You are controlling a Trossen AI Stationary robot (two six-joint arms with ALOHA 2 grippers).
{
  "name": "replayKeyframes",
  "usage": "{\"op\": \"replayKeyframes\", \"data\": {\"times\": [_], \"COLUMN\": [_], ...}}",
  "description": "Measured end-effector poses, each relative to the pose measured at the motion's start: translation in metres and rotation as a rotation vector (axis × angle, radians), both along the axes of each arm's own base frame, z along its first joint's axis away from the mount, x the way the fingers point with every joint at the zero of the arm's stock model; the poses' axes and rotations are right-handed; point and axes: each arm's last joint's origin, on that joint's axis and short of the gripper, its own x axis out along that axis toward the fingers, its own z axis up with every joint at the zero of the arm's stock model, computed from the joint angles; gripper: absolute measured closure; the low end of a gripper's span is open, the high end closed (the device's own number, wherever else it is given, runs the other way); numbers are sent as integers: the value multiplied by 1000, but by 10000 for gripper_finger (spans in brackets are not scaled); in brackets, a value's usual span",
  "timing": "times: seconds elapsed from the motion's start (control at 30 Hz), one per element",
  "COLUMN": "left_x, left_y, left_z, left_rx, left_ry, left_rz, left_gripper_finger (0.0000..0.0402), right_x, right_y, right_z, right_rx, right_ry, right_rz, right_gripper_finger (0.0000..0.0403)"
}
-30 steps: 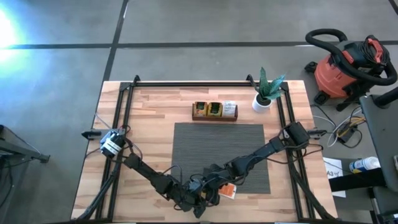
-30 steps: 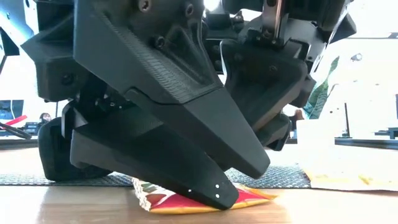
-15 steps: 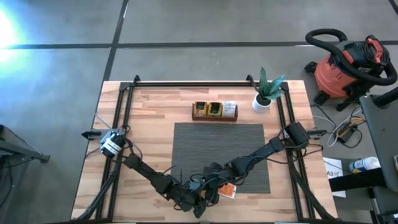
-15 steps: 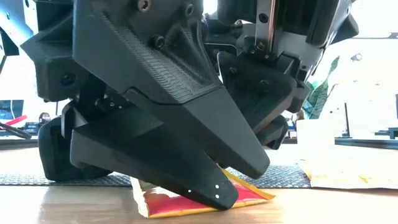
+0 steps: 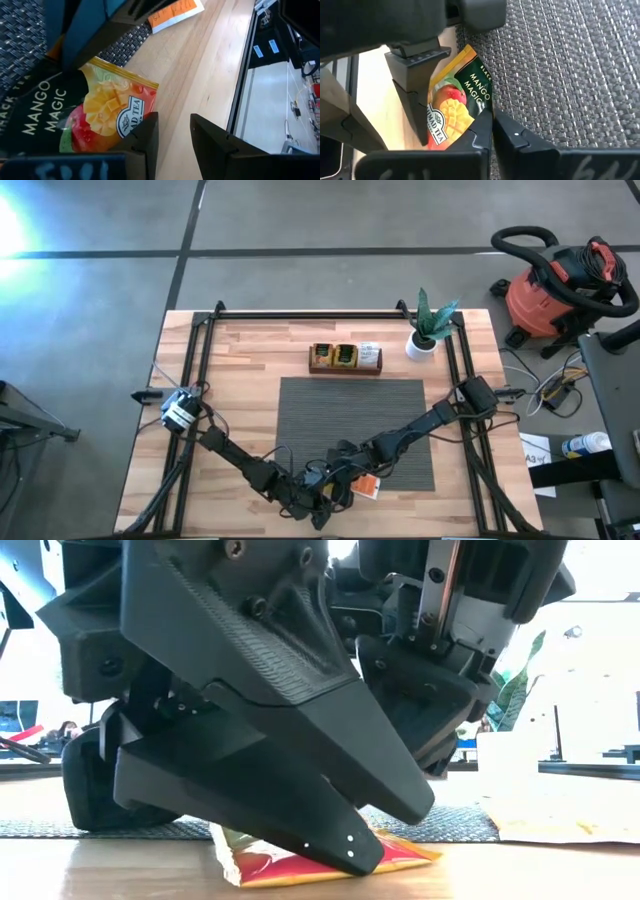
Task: Pick & Place Tea
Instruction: Put the orange tea bag into the left section of the wooden organizer
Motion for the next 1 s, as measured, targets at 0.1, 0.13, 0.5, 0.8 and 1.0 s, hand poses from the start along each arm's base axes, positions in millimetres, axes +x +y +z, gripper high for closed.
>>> {"op": "replayKeyframes", "data": {"times": [0.1,0.13,0.5,0.8,1.0], "left_x": [-1,-2,-16,-38,-50], "left_y": [1,2,3,20,33], "left_z": [6,8,48,89,111], "left_rx": [19,25,69,233,300], "left_ry": [-8,-10,-60,-85,-92], "left_rz": [5,6,71,269,328], "left_gripper_finger": [291,291,291,291,291], "right_x": [-1,-1,-18,-53,-78], "right_y": [0,-1,-12,-50,-103], "right_z": [6,9,50,90,100], "right_rx": [-5,-2,-94,-177,-172], "right_ry": [-15,-21,-33,-103,-130], "right_rz": [7,7,-63,-248,-376], "right_gripper_finger": [394,394,394,394,394]}}
